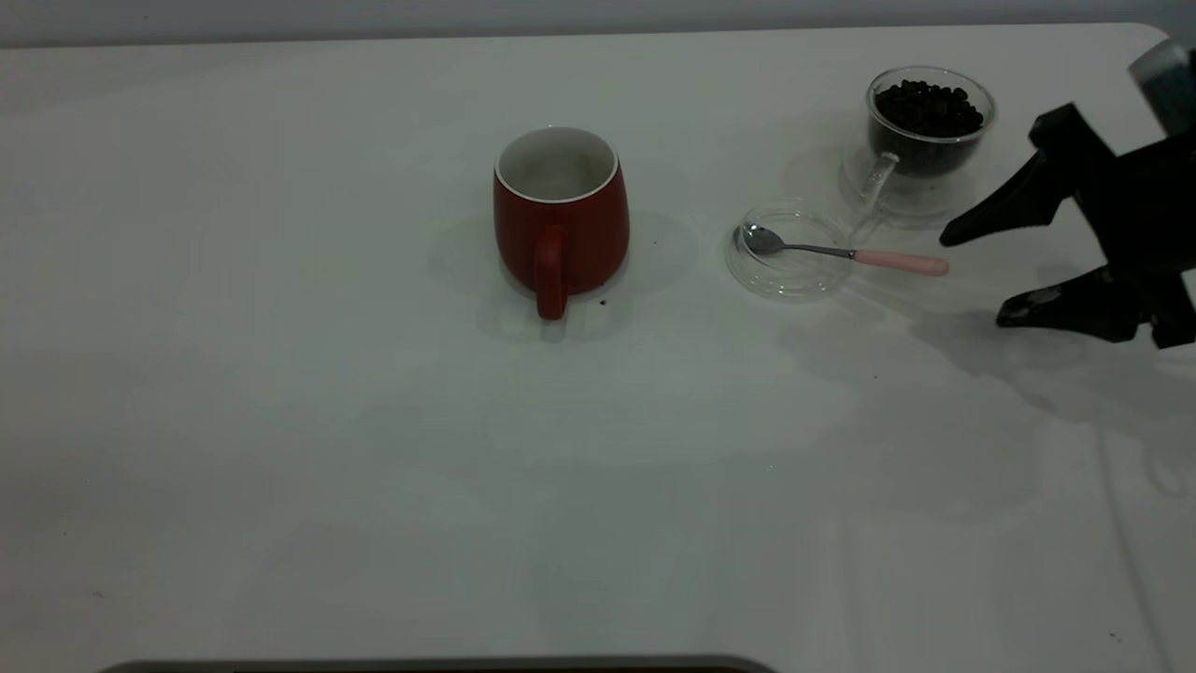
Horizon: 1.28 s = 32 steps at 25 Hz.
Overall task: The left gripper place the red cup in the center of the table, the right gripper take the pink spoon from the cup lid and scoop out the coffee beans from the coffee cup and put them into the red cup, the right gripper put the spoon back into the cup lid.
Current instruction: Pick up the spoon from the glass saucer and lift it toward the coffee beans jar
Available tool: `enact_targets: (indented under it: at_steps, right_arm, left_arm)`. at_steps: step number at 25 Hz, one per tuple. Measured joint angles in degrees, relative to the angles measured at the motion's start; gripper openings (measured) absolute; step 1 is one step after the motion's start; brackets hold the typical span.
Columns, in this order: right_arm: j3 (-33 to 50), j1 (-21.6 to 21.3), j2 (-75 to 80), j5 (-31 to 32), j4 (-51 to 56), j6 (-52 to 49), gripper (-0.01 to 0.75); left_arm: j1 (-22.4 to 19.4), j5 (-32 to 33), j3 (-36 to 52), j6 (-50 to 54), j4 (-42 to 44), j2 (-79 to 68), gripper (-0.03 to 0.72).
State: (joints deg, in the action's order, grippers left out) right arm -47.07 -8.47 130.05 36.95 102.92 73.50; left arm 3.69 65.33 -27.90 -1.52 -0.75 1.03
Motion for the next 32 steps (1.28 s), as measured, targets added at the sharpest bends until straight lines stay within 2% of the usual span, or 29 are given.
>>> enact_targets:
  at_steps: [7,16,27,32]
  right_arm:
    - [-5.05,1.27,5.87,4.07,0.17,1.67,0.679]
    - [-10.59,4.08,8.11,4.66,0.17,1.81,0.654]
    - [-11.37,4.08,8.15,5.55,0.12,1.81,0.443]
    - [-13.52,4.08,8.15,6.53,0.06,1.81,0.42]
  left_arm:
    - [0.0,0.0,0.0,0.0,0.0,0.0,0.569]
    - [0.0,0.0,0.0,0.0,0.0,0.0,0.569]
    - [0.0,0.0,0.0,0.15,0.0,0.0,0.569]
    - [0.0,0.0,0.0,0.15,0.0,0.0,0.569]
